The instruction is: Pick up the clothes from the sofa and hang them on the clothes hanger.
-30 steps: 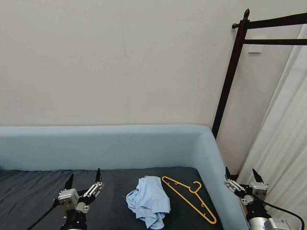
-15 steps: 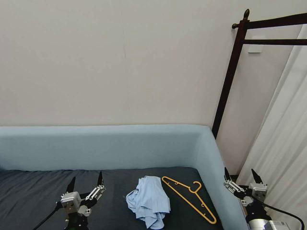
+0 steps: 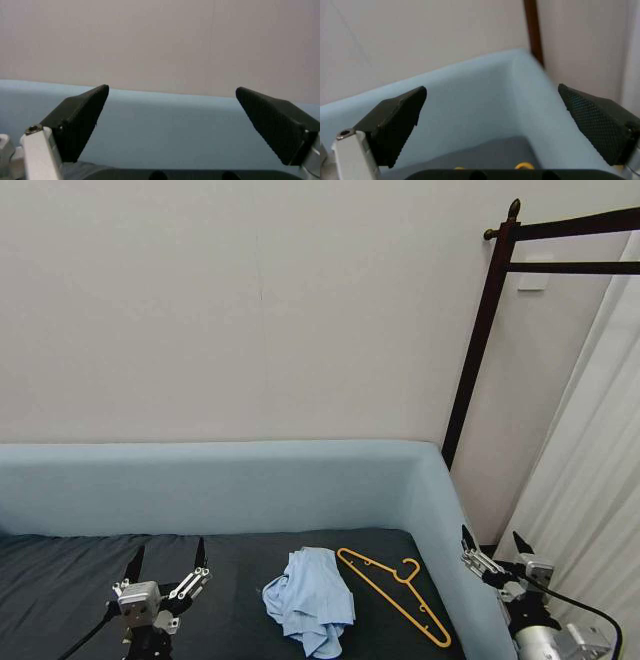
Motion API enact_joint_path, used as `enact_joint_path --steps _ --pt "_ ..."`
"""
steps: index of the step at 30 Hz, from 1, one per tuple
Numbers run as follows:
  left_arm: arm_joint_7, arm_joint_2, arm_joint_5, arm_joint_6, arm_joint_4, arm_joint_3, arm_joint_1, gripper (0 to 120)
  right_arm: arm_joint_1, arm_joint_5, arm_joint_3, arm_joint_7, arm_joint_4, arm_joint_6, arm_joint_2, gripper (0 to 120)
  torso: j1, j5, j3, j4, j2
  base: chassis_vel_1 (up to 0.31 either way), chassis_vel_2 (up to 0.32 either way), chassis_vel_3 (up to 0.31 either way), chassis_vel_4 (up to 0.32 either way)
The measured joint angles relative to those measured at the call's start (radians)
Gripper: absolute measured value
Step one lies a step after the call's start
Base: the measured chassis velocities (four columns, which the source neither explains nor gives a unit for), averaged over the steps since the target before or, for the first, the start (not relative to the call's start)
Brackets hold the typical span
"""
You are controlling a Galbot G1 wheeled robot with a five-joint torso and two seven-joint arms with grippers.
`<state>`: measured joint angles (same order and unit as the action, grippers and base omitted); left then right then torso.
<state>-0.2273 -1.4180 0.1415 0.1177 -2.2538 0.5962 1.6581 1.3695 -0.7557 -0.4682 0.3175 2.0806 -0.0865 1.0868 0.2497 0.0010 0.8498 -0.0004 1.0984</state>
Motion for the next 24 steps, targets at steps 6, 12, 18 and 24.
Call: enact_joint_path --steps 6,12,18,24 --pt "-0.001 0.013 0.012 0.023 0.024 0.095 0.020 100 -0.243 -0.259 0.207 0.089 -0.094 -0.178 -0.007 100 0.000 -0.0002 0.000 0.0004 0.000 0.000 0.000 0.000 0.000" --pt "0.000 0.022 0.030 0.029 0.061 0.155 0.030 100 -0.424 -0.426 0.347 0.139 -0.293 -0.329 0.034 100 0.000 -0.0002 0.000 0.0003 0.000 0.000 0.000 0.000 0.000" --pt "-0.001 0.010 0.036 0.032 0.072 0.178 0.039 100 -0.563 -0.562 0.411 0.155 -0.550 -0.418 0.125 100 0.000 -0.0002 0.000 0.0002 0.000 0.000 0.000 0.000 0.000" --pt "-0.002 -0.001 0.030 0.046 0.059 0.184 0.060 100 -0.615 -0.509 0.410 0.115 -0.732 -0.431 0.229 100 0.000 -0.0002 0.000 0.0001 0.000 0.000 0.000 0.000 0.000"
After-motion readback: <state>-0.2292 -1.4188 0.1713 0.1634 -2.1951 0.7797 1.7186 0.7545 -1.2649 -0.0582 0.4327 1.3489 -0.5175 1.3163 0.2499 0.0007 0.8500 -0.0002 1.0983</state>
